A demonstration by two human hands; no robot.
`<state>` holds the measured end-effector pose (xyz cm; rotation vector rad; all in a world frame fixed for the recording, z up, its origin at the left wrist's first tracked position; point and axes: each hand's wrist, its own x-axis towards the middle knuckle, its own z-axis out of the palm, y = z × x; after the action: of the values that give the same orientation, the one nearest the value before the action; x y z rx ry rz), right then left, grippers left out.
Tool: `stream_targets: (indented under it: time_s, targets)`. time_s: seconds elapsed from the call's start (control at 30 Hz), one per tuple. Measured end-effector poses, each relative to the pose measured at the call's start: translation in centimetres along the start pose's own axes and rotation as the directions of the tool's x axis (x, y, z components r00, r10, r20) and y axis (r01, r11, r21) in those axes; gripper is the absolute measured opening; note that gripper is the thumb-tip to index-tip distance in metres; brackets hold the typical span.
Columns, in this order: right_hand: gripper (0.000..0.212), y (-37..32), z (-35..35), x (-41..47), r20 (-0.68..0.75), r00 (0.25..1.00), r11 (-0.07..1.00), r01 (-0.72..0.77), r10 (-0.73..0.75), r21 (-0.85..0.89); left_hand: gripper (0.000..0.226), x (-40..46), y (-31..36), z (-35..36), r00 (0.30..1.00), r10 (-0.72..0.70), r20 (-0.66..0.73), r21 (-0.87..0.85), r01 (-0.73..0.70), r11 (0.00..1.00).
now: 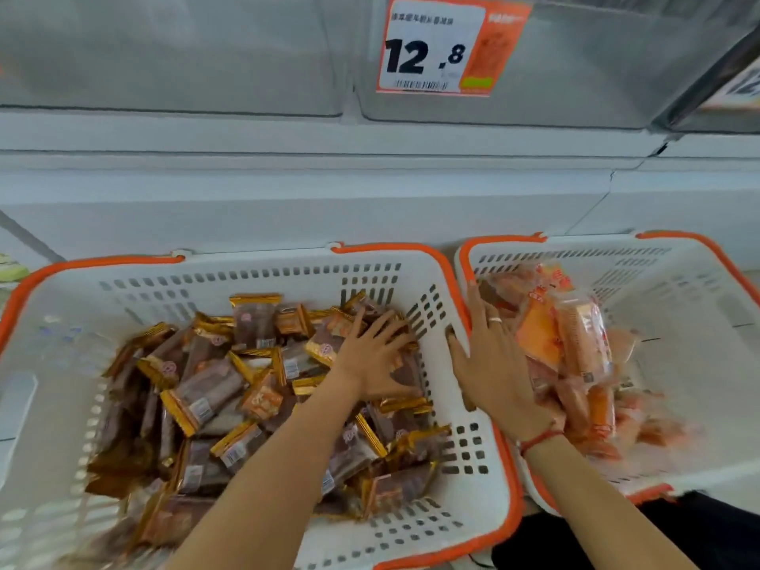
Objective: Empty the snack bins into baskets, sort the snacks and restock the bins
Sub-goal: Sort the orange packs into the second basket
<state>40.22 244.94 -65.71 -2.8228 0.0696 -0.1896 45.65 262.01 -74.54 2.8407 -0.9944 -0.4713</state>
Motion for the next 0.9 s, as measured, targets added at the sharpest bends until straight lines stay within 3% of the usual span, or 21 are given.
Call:
stream_targets:
  time_s: [0.17, 0.3, 0.4, 0.57, 0.77, 0.9]
  targets:
    - [0.073, 0.2, 0.2, -0.1, -0.01, 1.0, 1.0, -0.009, 0.008, -0.013, 0.083, -2.2, -1.2, 0.4, 0.986, -0.155, -0.058, -0.056, 0.152, 0.987]
    - [0.073, 0.2, 0.2, -0.1, -0.006, 1.0, 1.0, -0.028, 0.028, -0.003, 0.069, -7.5, -5.1, 0.7, 0.981, -0.096, -0.166, 0.064, 0.108, 0.992]
    - [0.074, 0.1, 0.1, -0.1, 0.007, 0.999, 0.998, -0.054, 0.054, 0.015, 0.059, -13.8, -8.8, 2.0, 0.969, -0.122, -0.215, 0.125, 0.151, 0.98]
    - [0.076, 0.1, 0.2, 0.0, 0.02, 0.997, 0.997, -0.071, 0.071, 0.018, 0.063, -24.1, -15.4, 3.1, 0.97, -0.088, -0.228, 0.227, 0.141, 0.964]
    - [0.075, -0.2, 0.1, -0.1, 0.01, 0.998, 0.998, -0.063, 0.063, 0.024, 0.036, -17.4, -10.0, -1.3, 0.897, -0.132, -0.423, 0.164, 0.219, 0.962]
    - [0.075, -0.2, 0.1, -0.1, 0.002, 0.998, 0.998, -0.061, 0.061, 0.02, 0.045, -8.2, -5.9, -3.0, 0.933, -0.138, -0.333, -0.048, 0.129, 0.99]
